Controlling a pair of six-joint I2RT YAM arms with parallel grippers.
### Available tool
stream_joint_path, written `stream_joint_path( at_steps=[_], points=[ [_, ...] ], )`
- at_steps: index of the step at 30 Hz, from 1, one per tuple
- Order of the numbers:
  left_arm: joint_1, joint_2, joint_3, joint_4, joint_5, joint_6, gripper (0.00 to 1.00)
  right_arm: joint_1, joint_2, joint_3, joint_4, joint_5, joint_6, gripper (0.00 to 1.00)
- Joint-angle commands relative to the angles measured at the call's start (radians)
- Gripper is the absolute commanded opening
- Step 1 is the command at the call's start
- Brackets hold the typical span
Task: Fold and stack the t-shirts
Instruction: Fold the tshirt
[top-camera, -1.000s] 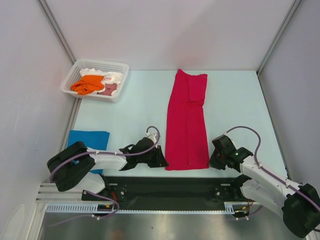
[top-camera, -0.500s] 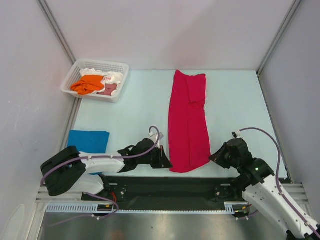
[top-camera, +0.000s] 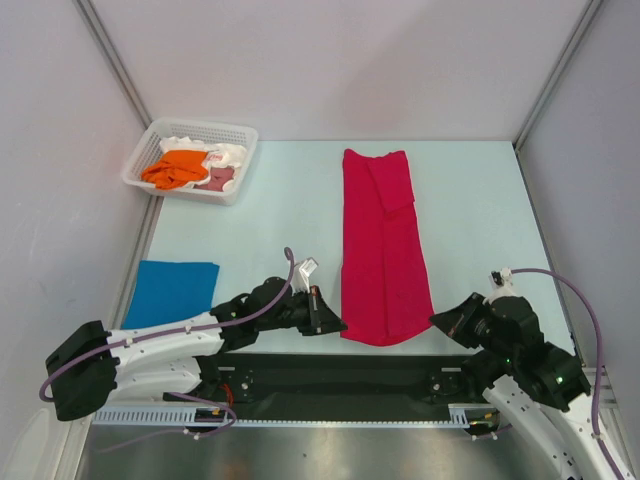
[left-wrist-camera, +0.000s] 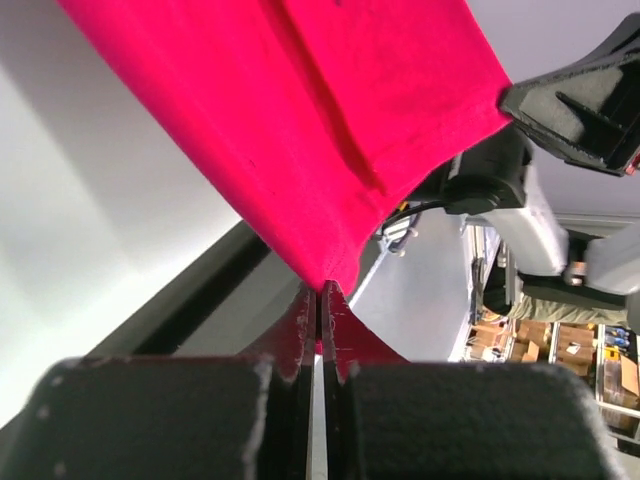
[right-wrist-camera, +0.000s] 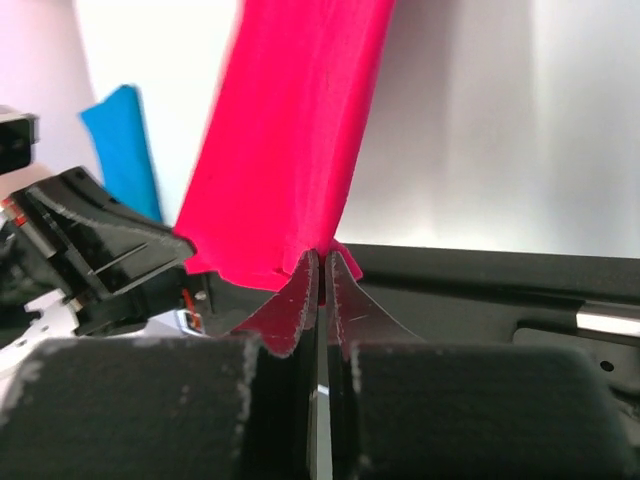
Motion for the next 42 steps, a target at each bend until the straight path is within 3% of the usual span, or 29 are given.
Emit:
stream_joint_path(
  at_steps=[1,10,20,26,31,42],
  points=[
    [-0.011,-0.044,0.004,-0.036,-0.019,-0.024,0.0,0.001,-0.06,0.048,-0.076,-0.024,0.004,0.0],
    [-0.064,-0.016,0.02,-0.028,-0.048,-0.044,0.0,0.0,-0.052,0.058,-0.099,-0.009,0.003,0.0],
    [-0.044,0.086,0.117,-0.039,-0.078,-0.024,0.0,-0.004,0.202,0.126,-0.005,0.085,-0.071,0.0],
    [0.079,0.181,0.212,-0.039,-0.031,0.016,0.01,-0.104,0.501,0.184,0.182,0.031,-0.189,0.0],
    [0.186,0.258,0.295,-0.047,0.006,0.045,0.0,-0.396,0.671,0.181,0.394,-0.243,-0.313,0.0],
    [0.361,0.546,0.479,-0.008,0.083,0.114,0.0,-0.451,1.065,0.343,0.611,-0.297,-0.39,0.0]
  ],
)
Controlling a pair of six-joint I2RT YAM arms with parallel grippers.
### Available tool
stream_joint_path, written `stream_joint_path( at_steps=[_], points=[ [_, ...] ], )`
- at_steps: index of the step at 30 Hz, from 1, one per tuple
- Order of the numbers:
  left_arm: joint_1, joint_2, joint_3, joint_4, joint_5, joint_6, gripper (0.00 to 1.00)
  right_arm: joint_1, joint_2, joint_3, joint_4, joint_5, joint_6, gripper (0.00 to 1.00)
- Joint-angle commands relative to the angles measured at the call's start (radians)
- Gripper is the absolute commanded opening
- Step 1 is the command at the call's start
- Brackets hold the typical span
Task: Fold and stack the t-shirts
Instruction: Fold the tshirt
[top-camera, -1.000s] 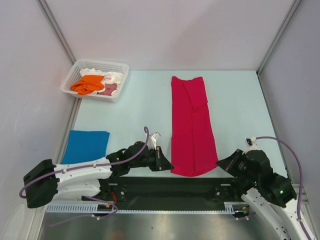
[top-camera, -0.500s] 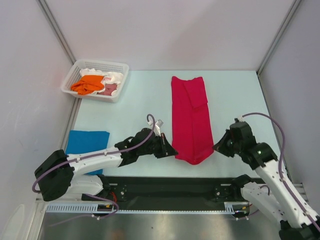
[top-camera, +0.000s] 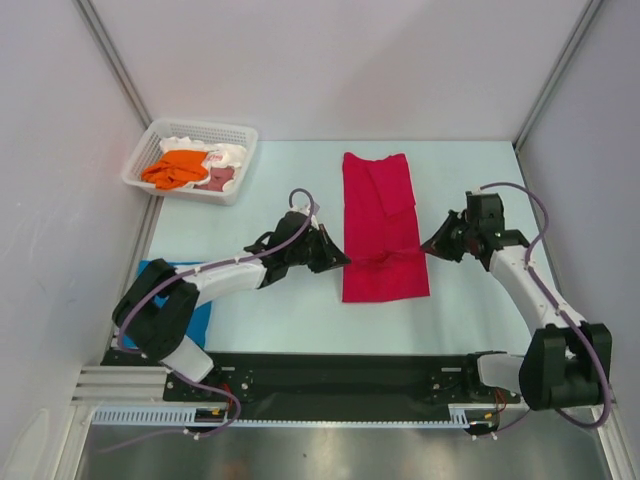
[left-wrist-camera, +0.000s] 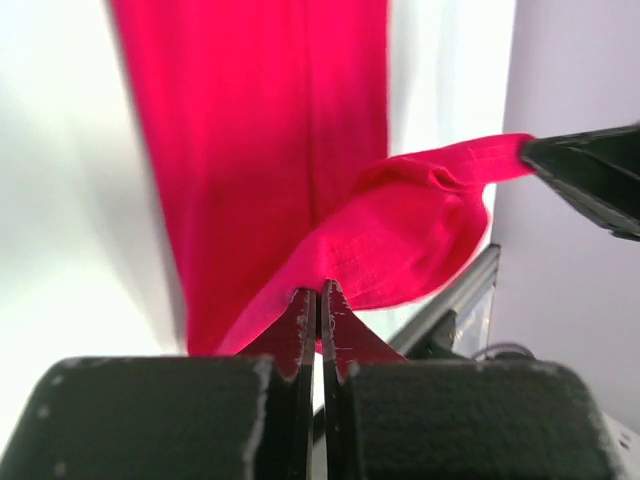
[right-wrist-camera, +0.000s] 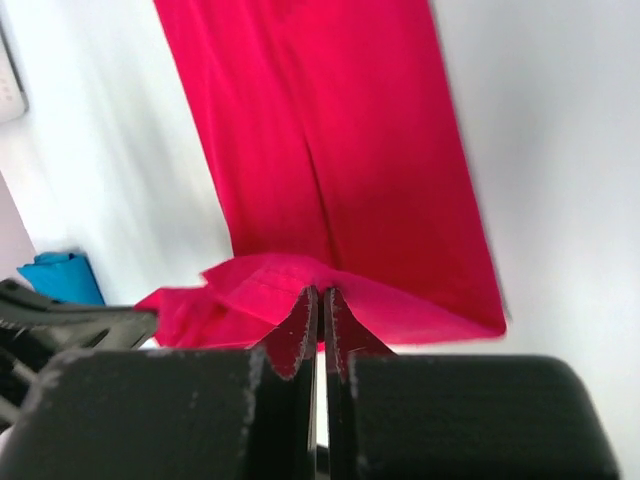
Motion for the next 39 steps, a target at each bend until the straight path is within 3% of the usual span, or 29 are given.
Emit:
stream_joint_path(
  at_steps=[1,4,16,33,36,39],
  points=[
    [0.042,0.081,0.089,0.039,0.045,0.047,0.0,-0.007,0.082,0.091,0.117,-0.009,-0.054,0.0],
    [0.084,0.238,0.22,0.036,0.1,0.06,0.0,-0.036,0.207,0.155,0.18,0.003,-0.084,0.0],
    [0.155,0.392,0.423,0.028,0.125,0.055,0.0,-0.073,0.484,0.293,0.266,-0.06,-0.12,0.0],
    [0.204,0.533,0.544,0.027,0.145,0.058,0.01,-0.135,0.677,0.418,0.305,-0.165,-0.15,0.0],
    [0.21,0.553,0.577,0.013,0.143,0.077,0.04,-0.139,0.726,0.458,0.299,-0.187,-0.162,0.0],
    [0.223,0.581,0.613,-0.03,0.139,0.101,0.21,-0.15,0.76,0.491,0.285,-0.189,-0.182,0.04]
  ],
)
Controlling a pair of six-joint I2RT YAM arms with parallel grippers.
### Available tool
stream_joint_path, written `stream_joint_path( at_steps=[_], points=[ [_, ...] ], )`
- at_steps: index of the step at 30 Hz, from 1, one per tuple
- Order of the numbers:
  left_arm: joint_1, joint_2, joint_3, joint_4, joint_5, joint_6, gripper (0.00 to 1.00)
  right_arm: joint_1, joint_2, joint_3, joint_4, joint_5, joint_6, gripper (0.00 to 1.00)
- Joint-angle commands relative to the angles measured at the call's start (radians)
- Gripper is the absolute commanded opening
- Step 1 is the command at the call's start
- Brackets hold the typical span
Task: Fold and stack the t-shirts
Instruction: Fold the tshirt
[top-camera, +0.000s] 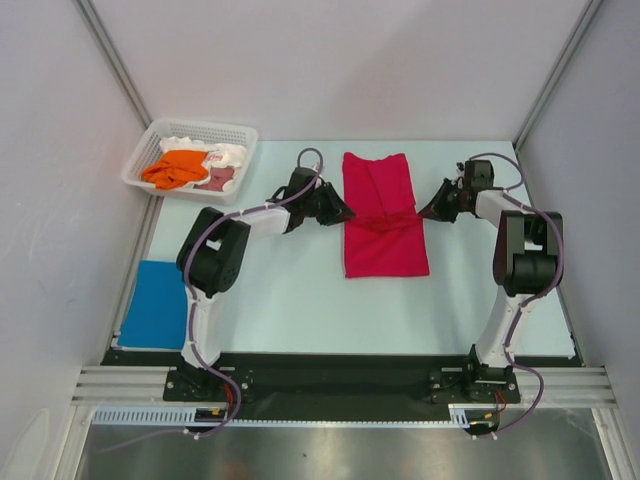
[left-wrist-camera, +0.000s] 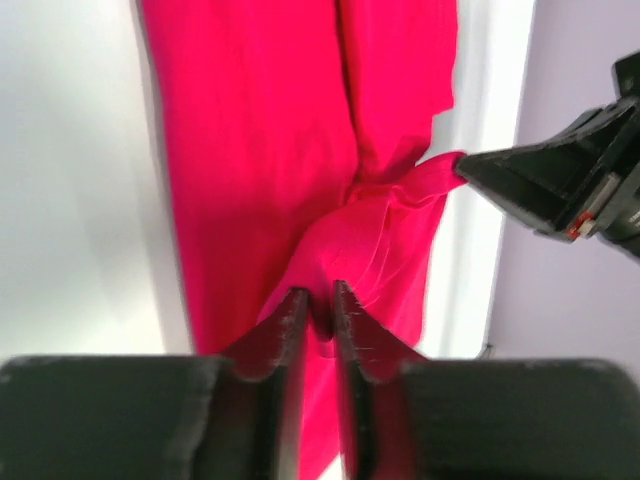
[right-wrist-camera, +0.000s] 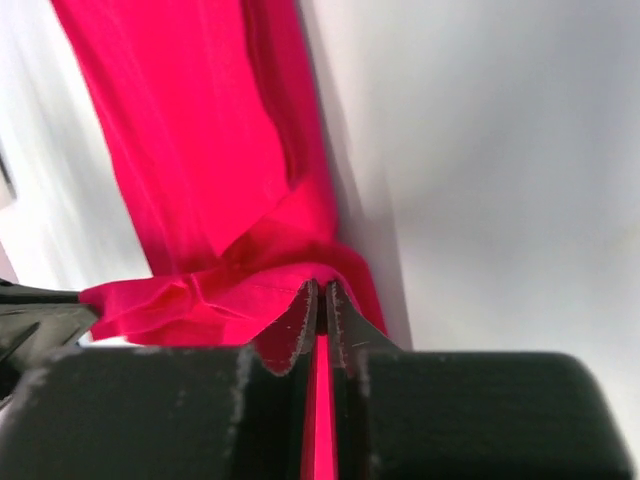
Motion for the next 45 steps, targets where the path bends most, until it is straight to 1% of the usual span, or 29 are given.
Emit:
stream_joint_path(
  at_steps=[1,2,3,4,5,6,8,9,10,12,14,15,16,18,19,21,22,25,26,28,31,33,35,37,38,40,42,44,45],
  points=[
    [0.026,0.02,0.081,-0.051,0.004,0.078,0.28,-0.022,0.026,0.074,0.012,-0.006,-0.043,0.08],
    [0.027,0.018,0.095,-0.08,-0.039,0.114,0.31,-0.037,0.031,0.089,-0.001,0.008,-0.054,0.18],
    [0.027,0.005,0.141,-0.187,-0.085,0.16,0.34,-0.046,0.029,0.121,-0.038,0.028,-0.075,0.23],
    [0.024,-0.014,0.16,-0.24,-0.134,0.253,0.41,-0.053,0.025,0.141,-0.064,0.078,-0.089,0.25],
    [0.021,-0.037,0.163,-0.275,-0.18,0.29,0.43,-0.056,0.011,0.155,-0.092,0.101,-0.101,0.28],
    [0.016,-0.108,0.128,-0.3,-0.244,0.318,0.45,-0.05,-0.036,0.141,-0.122,0.121,-0.115,0.29],
    [-0.005,-0.184,0.054,-0.283,-0.274,0.347,0.49,-0.025,-0.11,0.096,-0.137,0.19,-0.114,0.33],
    [-0.014,-0.251,-0.024,-0.23,-0.256,0.344,0.49,0.01,-0.145,0.028,-0.126,0.201,-0.103,0.34],
    [-0.042,-0.276,-0.062,-0.199,-0.245,0.337,0.5,0.028,-0.215,-0.007,-0.111,0.211,-0.1,0.36],
    [-0.077,-0.321,-0.14,-0.144,-0.228,0.324,0.49,0.088,-0.27,-0.104,-0.072,0.211,-0.088,0.38],
    [-0.134,-0.324,-0.172,-0.097,-0.205,0.306,0.46,0.107,-0.305,-0.162,-0.036,0.151,-0.065,0.38],
    [-0.167,-0.319,-0.188,-0.06,-0.185,0.295,0.43,0.108,-0.317,-0.194,0.032,0.117,-0.054,0.37],
    [-0.181,-0.298,-0.195,-0.037,-0.165,0.289,0.42,0.108,-0.334,-0.263,0.066,0.085,-0.023,0.36],
    [-0.204,-0.269,-0.205,0.028,-0.119,0.268,0.41,0.105,-0.339,-0.303,0.116,0.065,-0.005,0.34],
    [-0.221,-0.241,-0.207,0.046,-0.08,0.239,0.4,0.099,-0.334,-0.323,0.135,0.007,0.001,0.32],
    [-0.228,-0.21,-0.205,0.111,-0.046,0.223,0.4,0.081,-0.301,-0.339,0.207,-0.061,0.015,0.26],
    [-0.231,-0.198,-0.198,0.125,-0.03,0.231,0.4,0.06,-0.287,-0.345,0.244,-0.113,0.021,0.2],
    [-0.215,-0.135,-0.153,0.126,-0.04,0.241,0.39,0.02,-0.19,-0.314,0.337,-0.177,0.038,0.13],
    [-0.211,-0.112,-0.149,0.129,-0.027,0.234,0.39,0.001,-0.157,-0.295,0.389,-0.19,0.052,0.12],
    [-0.197,-0.101,-0.159,0.148,-0.032,0.228,0.38,-0.014,-0.052,-0.247,0.417,-0.208,0.063,0.12],
    [-0.191,-0.101,-0.181,0.111,-0.066,0.266,0.39,-0.042,0.1,-0.114,0.387,-0.219,0.058,0.11],
    [-0.188,-0.149,-0.226,0.09,-0.088,0.295,0.41,-0.066,0.132,-0.064,0.371,-0.192,0.055,0.11],
    [-0.188,-0.207,-0.273,0.086,-0.111,0.32,0.43,-0.077,0.12,-0.046,0.33,-0.17,0.037,0.18],
    [-0.189,-0.294,-0.346,0.082,-0.15,0.337,0.46,-0.08,0.072,-0.017,0.267,-0.095,-0.012,0.26],
    [-0.191,-0.321,-0.394,0.074,-0.162,0.338,0.47,-0.077,0.053,-0.008,0.162,-0.064,-0.031,0.27],
    [-0.194,-0.415,-0.449,0.073,-0.191,0.314,0.51,-0.06,-0.036,-0.02,0.082,0.028,-0.055,0.31],
    [-0.22,-0.482,-0.532,0.077,-0.242,0.263,0.57,-0.044,-0.119,-0.075,0.011,0.118,-0.042,0.34],
    [-0.238,-0.56,-0.584,0.097,-0.268,0.216,0.61,-0.045,-0.255,-0.206,0.018,0.125,-0.006,0.41],
    [-0.252,-0.577,-0.633,0.102,-0.279,0.144,0.63,-0.048,-0.298,-0.254,0.029,0.108,0.006,0.43]
  ],
)
